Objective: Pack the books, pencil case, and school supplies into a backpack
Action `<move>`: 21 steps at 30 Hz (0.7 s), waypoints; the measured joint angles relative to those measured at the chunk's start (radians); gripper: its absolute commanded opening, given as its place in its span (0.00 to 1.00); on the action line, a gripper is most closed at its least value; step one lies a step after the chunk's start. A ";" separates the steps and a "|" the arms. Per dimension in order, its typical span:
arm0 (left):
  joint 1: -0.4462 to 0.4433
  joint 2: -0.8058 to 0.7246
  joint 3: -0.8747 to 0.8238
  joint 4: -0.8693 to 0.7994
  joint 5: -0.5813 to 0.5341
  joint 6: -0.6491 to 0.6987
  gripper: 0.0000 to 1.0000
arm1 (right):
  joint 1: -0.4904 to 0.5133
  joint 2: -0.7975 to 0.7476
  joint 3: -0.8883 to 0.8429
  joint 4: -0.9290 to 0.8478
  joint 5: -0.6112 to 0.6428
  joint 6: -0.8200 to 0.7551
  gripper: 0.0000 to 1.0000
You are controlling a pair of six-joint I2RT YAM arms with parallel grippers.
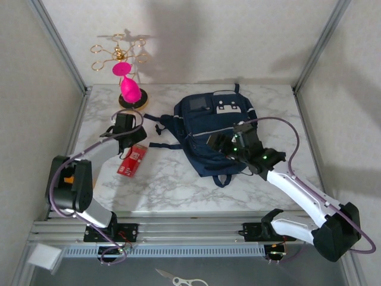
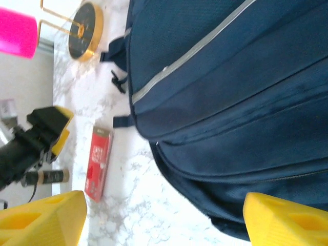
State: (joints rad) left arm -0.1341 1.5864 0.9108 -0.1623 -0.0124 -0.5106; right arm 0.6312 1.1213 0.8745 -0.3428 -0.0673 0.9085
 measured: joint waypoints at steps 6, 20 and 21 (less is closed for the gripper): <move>0.044 0.037 -0.014 -0.053 -0.035 -0.042 0.90 | 0.054 0.087 -0.014 0.071 -0.015 -0.001 0.84; 0.027 -0.022 -0.161 -0.011 0.050 -0.104 0.87 | 0.054 0.160 -0.015 0.127 -0.043 -0.056 0.86; 0.016 -0.039 -0.176 -0.011 0.054 -0.114 0.86 | 0.054 0.169 -0.012 0.127 -0.048 -0.063 0.86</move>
State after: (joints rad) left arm -0.1177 1.5478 0.7349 -0.1734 0.0418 -0.6243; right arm 0.6853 1.2903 0.8627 -0.2153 -0.1158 0.8459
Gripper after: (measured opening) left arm 0.870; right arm 0.854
